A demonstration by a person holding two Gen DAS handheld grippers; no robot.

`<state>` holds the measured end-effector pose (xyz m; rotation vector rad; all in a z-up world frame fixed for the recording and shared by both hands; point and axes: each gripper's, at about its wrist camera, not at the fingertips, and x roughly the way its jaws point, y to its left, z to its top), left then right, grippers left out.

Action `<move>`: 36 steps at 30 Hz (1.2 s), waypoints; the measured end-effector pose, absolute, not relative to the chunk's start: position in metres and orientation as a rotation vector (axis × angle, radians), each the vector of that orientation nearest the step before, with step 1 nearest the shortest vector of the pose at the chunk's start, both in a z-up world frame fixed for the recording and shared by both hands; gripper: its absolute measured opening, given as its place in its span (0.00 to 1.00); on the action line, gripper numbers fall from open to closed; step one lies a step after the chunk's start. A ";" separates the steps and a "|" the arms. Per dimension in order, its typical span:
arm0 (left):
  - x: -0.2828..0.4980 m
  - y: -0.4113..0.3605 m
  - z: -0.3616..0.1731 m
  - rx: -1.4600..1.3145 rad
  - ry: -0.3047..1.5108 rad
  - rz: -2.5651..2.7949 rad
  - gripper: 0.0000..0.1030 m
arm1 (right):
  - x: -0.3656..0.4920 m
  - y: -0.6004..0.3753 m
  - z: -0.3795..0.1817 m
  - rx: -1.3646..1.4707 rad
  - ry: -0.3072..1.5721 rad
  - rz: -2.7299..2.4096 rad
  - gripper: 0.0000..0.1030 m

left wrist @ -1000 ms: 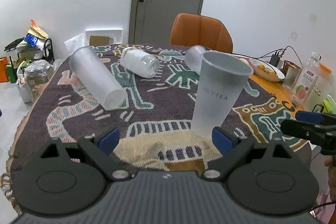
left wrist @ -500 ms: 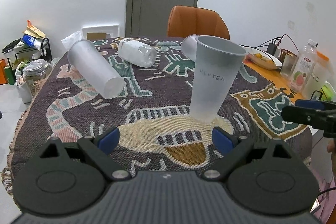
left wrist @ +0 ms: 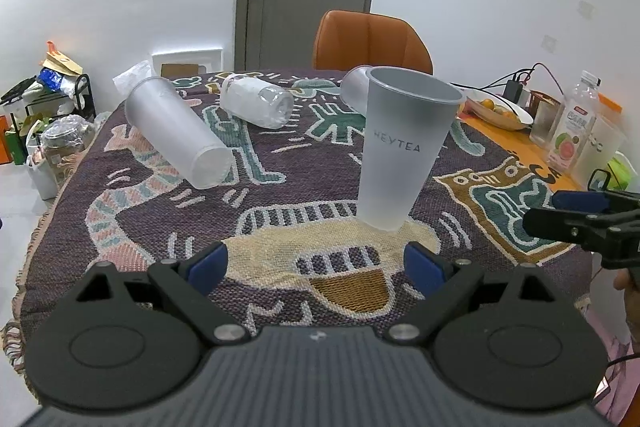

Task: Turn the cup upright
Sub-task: 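Open the left gripper and withdraw from the standing cup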

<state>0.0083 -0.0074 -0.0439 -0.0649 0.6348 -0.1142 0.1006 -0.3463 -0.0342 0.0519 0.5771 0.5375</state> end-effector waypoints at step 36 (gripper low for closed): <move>0.007 -0.009 -0.043 -0.060 0.649 -0.111 0.91 | 0.102 -0.345 -0.036 0.039 0.580 0.532 1.00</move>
